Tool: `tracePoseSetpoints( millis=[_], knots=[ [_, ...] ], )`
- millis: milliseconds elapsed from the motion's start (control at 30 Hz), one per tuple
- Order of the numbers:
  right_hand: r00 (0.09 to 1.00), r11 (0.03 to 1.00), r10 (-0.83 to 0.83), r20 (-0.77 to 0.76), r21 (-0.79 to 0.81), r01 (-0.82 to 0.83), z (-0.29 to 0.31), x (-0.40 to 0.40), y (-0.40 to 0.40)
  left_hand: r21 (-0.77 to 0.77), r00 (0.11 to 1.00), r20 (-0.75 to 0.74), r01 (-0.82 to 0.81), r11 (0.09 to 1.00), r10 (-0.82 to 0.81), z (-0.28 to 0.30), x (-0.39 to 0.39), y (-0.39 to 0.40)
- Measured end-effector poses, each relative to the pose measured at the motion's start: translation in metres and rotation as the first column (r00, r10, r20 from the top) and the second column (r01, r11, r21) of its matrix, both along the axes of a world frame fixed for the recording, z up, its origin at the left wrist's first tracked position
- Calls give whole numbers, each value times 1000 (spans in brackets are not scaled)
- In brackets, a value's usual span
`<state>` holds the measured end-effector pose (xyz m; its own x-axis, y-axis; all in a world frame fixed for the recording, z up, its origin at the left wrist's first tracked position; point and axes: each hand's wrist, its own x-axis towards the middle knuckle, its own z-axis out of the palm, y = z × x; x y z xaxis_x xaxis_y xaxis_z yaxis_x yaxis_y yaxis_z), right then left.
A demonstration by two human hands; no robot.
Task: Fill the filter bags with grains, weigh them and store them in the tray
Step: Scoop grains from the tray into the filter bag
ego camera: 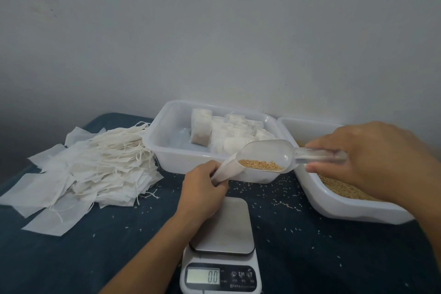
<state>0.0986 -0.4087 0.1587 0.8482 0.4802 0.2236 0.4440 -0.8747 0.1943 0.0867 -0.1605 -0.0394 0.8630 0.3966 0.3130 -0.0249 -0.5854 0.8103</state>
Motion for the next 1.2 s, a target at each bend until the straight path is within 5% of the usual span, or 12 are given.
tracePoseSetpoints(
  millis=[233, 367, 600, 800, 1033, 1200],
  knots=[
    [1000, 1000, -21, -4, 16, 21, -2, -3, -3, -6, 1000, -3, 6, 1000, -6, 0, 0, -1],
    [994, 960, 43, -97, 279, -14, -12, 1, -12, -65, 1000, 12, 24, 998, -24, 1, 0, -1],
    [955, 781, 135, -263, 622, 60, -53, 13, -27, -207, 998, 12, 64, 976, -63, 4, 0, 0],
    [926, 498, 243, -290, 856, 137, -109, 30, -7, -412, 989, 40, 146, 899, -142, 11, -3, -3],
    [815, 300, 500, -293, 941, 155, -142, 53, 56, -530, 945, 102, 317, 786, -311, 12, -5, -5],
    [866, 231, 453, -212, 966, 116, -157, 60, 72, -499, 888, 84, 430, 752, -452, 11, -7, -9]
  ],
)
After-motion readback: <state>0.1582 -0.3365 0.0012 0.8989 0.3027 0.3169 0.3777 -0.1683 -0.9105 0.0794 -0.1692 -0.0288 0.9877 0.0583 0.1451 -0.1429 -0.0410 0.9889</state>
